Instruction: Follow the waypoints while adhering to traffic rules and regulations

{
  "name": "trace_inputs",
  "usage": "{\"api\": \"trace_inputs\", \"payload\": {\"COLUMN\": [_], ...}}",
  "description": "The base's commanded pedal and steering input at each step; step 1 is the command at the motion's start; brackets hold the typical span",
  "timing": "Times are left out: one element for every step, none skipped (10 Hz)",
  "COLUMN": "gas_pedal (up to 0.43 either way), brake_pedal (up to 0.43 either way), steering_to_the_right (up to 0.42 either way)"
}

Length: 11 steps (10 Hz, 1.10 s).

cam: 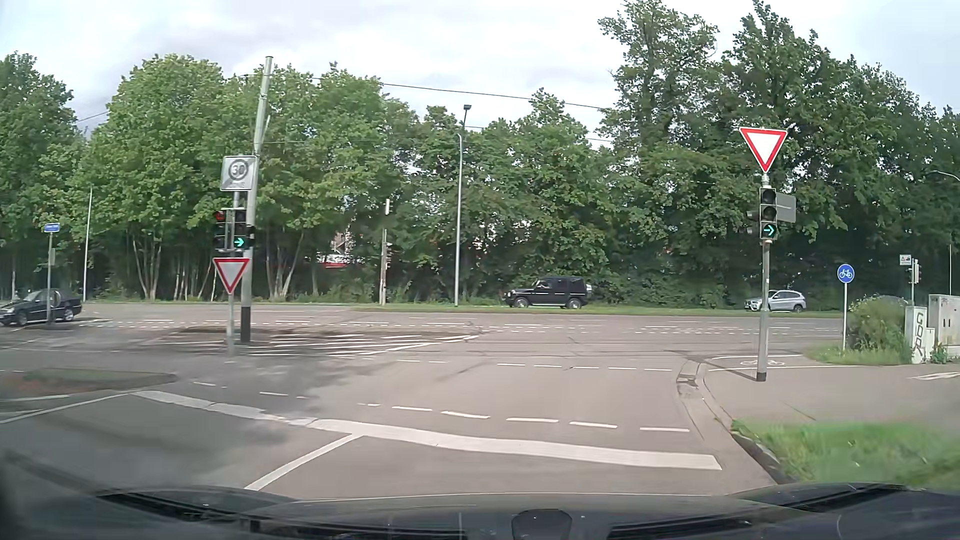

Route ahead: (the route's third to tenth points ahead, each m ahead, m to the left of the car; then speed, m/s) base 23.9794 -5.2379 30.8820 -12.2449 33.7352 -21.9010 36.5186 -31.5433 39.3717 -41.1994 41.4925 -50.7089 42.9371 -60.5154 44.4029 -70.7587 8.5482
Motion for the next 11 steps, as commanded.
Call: {"api": "trace_inputs", "payload": {"gas_pedal": [0.000,0.000,0.000,0.028,0.039,0.039,0.039,0.039,0.039,0.039,0.039], "brake_pedal": [0.000,0.000,0.000,0.000,0.000,0.000,0.000,0.000,0.000,0.000,0.000], "steering_to_the_right": [0.118,0.122,0.125,0.129,0.133,0.140,0.146,0.150,0.154,0.154,0.154]}}
